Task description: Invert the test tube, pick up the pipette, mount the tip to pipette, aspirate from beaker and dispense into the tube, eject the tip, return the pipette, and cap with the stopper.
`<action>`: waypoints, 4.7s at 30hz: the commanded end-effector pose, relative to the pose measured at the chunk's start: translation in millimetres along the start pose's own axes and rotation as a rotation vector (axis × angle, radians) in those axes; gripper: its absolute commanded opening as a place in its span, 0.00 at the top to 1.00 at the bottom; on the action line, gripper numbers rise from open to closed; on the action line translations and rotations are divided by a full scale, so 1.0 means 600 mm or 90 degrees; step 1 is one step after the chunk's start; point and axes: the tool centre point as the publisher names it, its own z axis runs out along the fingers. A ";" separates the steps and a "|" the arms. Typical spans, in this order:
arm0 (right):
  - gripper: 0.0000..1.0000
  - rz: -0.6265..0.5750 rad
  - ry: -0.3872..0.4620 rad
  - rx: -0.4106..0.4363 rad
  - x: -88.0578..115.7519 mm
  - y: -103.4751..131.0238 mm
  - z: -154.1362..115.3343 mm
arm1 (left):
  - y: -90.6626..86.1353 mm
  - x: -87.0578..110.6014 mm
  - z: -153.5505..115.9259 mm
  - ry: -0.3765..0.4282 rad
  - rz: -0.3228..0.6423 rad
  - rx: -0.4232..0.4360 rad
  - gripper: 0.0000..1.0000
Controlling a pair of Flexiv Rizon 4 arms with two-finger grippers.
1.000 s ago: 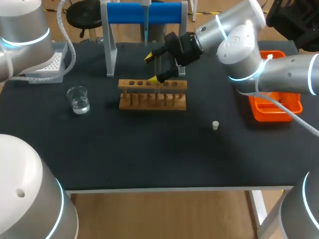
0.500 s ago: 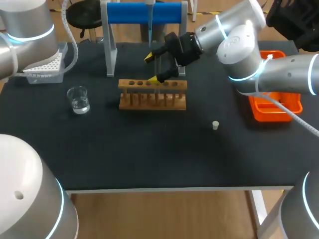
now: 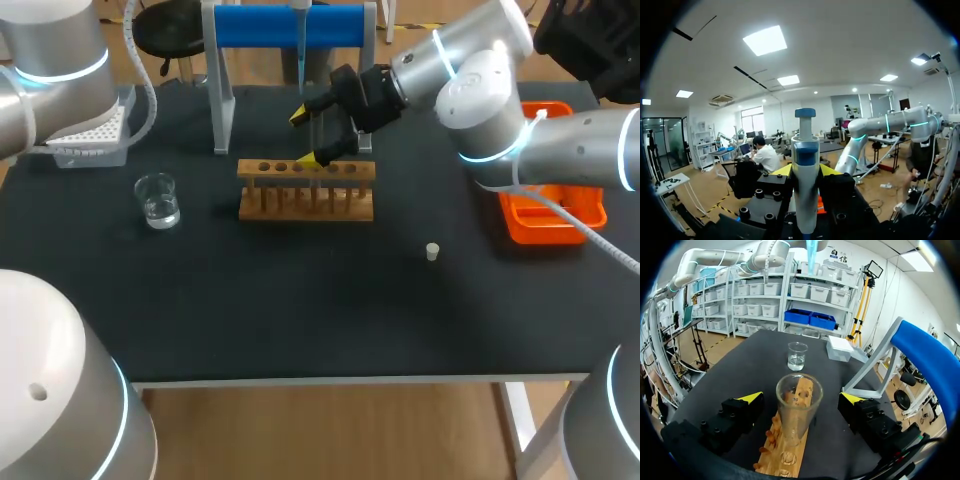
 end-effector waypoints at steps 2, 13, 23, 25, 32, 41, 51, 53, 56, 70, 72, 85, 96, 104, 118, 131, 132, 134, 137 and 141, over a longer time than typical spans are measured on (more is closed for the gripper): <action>0.00 0.000 0.005 0.000 -0.004 -0.001 -0.002 | 0.000 -0.001 0.000 0.000 0.000 0.001 1.00; 0.00 0.000 0.005 0.000 -0.004 -0.001 -0.002 | 0.018 -0.008 0.023 0.010 -0.018 0.012 1.00; 0.00 0.000 0.005 0.000 -0.004 -0.001 -0.002 | 0.027 -0.019 0.025 0.013 -0.035 0.008 1.00; 0.00 0.000 0.005 0.000 -0.004 -0.001 -0.002 | 0.030 -0.021 0.024 0.013 -0.037 0.009 1.00; 0.00 0.000 0.005 0.000 -0.004 -0.001 -0.002 | 0.037 -0.026 0.027 0.015 -0.040 0.014 1.00; 0.00 0.000 0.005 0.000 -0.004 -0.001 -0.002 | 0.046 -0.022 0.032 0.016 -0.046 0.015 1.00; 0.00 0.000 0.005 0.000 -0.004 -0.001 -0.002 | 0.055 -0.020 0.034 0.018 -0.048 0.021 1.00; 0.00 0.000 0.005 0.000 -0.004 -0.001 -0.002 | 0.056 -0.020 0.035 0.019 -0.048 0.023 1.00; 0.00 0.000 0.005 0.000 -0.004 -0.001 -0.002 | 0.059 -0.019 0.035 0.019 -0.048 0.024 1.00; 0.00 0.000 0.005 0.000 -0.004 -0.001 -0.002 | 0.075 -0.017 0.034 0.017 -0.053 0.030 1.00; 0.00 0.000 0.005 0.000 -0.004 -0.001 -0.002 | 0.077 -0.017 0.033 0.017 -0.054 0.030 1.00; 0.00 0.000 0.005 0.000 -0.004 -0.001 -0.002 | 0.088 -0.011 0.028 0.016 -0.064 0.026 1.00; 0.00 0.000 0.005 0.000 -0.004 -0.001 -0.002 | 0.076 -0.010 0.026 0.013 -0.053 0.024 1.00; 0.00 0.000 0.005 0.000 -0.004 -0.001 -0.002 | 0.059 -0.011 0.028 0.017 -0.036 0.024 1.00; 0.00 0.000 0.005 0.000 -0.004 -0.001 -0.002 | 0.070 -0.015 0.030 0.019 -0.041 0.021 1.00; 0.00 0.000 0.005 0.000 -0.004 -0.001 -0.002 | 0.083 -0.013 0.030 0.018 -0.046 0.021 1.00; 0.00 0.000 0.005 0.000 -0.004 -0.001 -0.002 | 0.084 -0.013 0.030 0.018 -0.046 0.022 1.00; 0.00 0.000 0.005 0.000 -0.004 -0.001 -0.002 | 0.085 -0.012 0.030 0.018 -0.047 0.022 1.00; 0.00 0.000 0.005 0.000 -0.004 -0.001 -0.002 | 0.088 -0.011 0.030 0.017 -0.048 0.020 1.00; 0.00 0.000 0.005 0.000 -0.004 -0.001 -0.002 | 0.090 -0.010 0.028 0.016 -0.051 0.014 1.00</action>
